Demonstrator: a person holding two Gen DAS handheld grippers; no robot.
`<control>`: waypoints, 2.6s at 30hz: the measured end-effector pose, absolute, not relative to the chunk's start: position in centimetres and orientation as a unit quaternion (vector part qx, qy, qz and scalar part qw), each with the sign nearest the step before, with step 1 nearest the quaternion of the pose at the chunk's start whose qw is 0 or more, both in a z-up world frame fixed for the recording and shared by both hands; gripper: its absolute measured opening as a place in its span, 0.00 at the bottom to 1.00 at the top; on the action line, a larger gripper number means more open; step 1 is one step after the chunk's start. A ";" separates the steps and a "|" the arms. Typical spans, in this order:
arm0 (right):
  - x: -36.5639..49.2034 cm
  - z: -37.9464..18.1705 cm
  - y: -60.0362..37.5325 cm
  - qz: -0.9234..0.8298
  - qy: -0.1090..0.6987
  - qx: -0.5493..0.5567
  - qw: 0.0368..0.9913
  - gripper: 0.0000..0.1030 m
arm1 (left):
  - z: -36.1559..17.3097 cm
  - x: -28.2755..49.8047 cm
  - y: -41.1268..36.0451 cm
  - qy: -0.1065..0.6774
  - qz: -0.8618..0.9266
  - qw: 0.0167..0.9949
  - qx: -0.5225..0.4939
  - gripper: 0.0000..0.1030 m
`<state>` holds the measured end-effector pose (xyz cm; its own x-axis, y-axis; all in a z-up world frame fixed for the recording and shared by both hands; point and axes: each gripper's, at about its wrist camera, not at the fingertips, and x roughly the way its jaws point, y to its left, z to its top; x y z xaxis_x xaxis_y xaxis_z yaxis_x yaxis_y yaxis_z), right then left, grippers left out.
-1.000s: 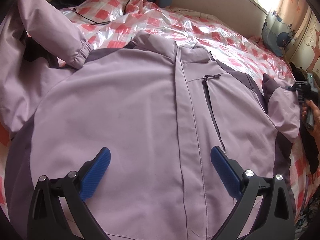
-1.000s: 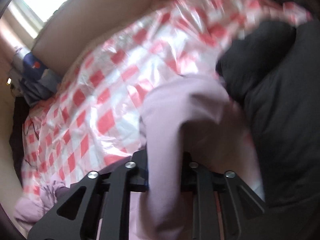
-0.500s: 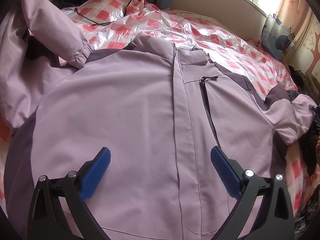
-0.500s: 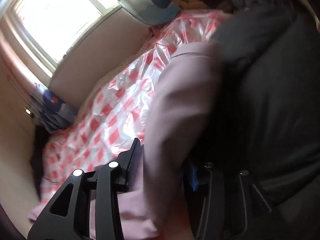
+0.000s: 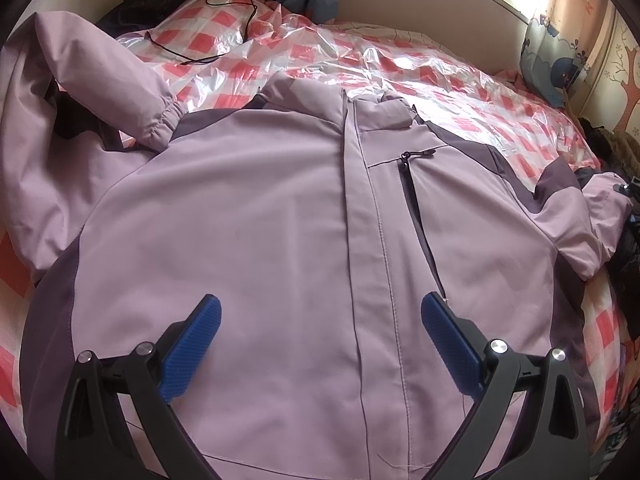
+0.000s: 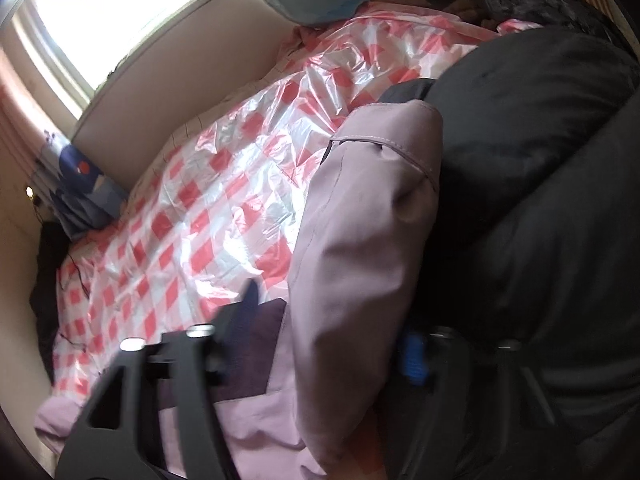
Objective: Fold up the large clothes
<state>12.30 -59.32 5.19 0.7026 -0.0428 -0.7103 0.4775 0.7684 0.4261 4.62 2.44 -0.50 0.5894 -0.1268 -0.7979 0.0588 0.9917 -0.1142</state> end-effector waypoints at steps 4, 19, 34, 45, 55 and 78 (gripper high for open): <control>11.8 4.8 -59.7 -0.138 0.351 0.315 0.871 0.17 | -0.5 4.5 2.2 0.450 -0.050 0.891 -0.032 0.93; 7.2 15.2 -57.0 -0.062 0.182 0.344 0.919 0.14 | 1.1 3.9 4.0 0.436 -0.040 0.896 -0.068 0.93; 11.4 27.7 -31.2 0.141 0.145 0.206 0.958 0.14 | 4.6 1.9 11.9 0.392 0.012 0.905 -0.163 0.93; 14.0 14.3 -7.1 0.267 0.269 0.074 0.922 0.14 | 7.1 -0.1 17.9 0.343 0.077 0.915 -0.198 0.93; 14.5 -3.5 4.6 0.324 0.455 -0.003 0.830 0.40 | 6.9 -0.2 20.6 0.341 0.095 0.904 -0.238 0.93; 12.2 -4.6 -22.9 0.129 0.422 0.198 0.875 0.85 | 1.2 6.6 8.1 0.400 0.028 0.914 -0.061 0.93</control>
